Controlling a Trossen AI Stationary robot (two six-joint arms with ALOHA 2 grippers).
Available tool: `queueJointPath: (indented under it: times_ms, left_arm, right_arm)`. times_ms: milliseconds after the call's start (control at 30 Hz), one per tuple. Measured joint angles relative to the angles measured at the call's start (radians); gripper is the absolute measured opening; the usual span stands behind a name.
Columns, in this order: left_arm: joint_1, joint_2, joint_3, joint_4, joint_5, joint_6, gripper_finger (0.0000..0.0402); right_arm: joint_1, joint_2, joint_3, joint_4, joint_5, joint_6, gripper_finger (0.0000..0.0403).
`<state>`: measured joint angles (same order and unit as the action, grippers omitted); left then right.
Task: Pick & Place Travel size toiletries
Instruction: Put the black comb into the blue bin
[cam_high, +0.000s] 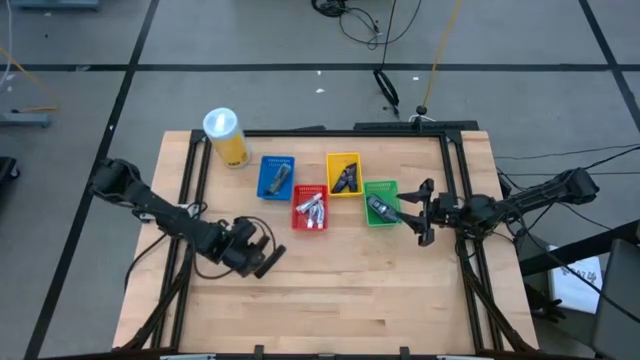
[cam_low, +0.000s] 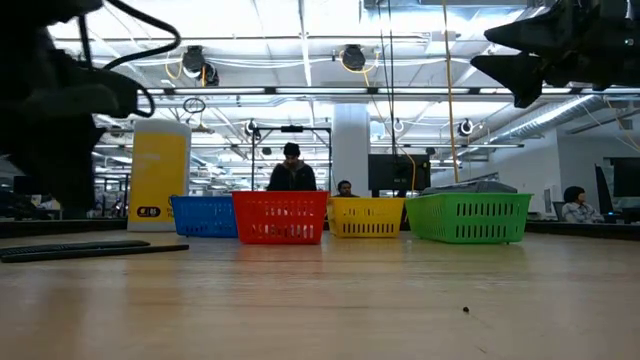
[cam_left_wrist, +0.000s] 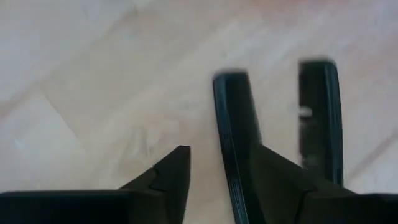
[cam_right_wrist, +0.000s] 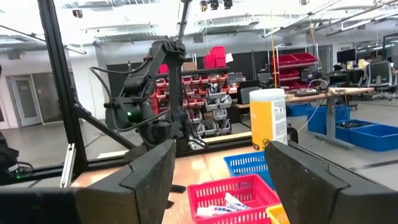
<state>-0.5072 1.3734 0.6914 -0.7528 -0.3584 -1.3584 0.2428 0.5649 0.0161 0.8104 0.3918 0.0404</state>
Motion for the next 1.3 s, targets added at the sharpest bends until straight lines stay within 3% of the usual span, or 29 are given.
queueJointPath:
  times_ms: [233, 633, 833, 1067, 1300]
  left_arm:
    - [-0.032, 0.000, -0.003, 0.002, 0.025, -0.081, 0.0126]
    - [0.030, 0.075, -0.003, 0.067, 0.145, -0.059, 0.0251]
    - [0.049, 0.180, 0.002, 0.118, 0.190, -0.014, 0.0275]
    - [0.052, 0.214, 0.006, 0.140, 0.187, -0.025, 0.0257]
    - [0.053, 0.212, 0.005, 0.124, 0.201, -0.050, 0.0176]
  right_arm:
    - [0.000, 0.024, 0.000, 0.000, -0.001, 0.000, 0.0242]
    - [0.000, 0.026, 0.000, 0.007, -0.002, 0.000, 0.0242]
    - [0.000, 0.026, 0.000, 0.009, -0.004, 0.000, 0.0242]
    - [0.000, 0.026, 0.000, 0.009, -0.004, 0.000, 0.0242]
    - [0.000, 0.026, 0.000, 0.009, -0.004, 0.000, 0.0242]
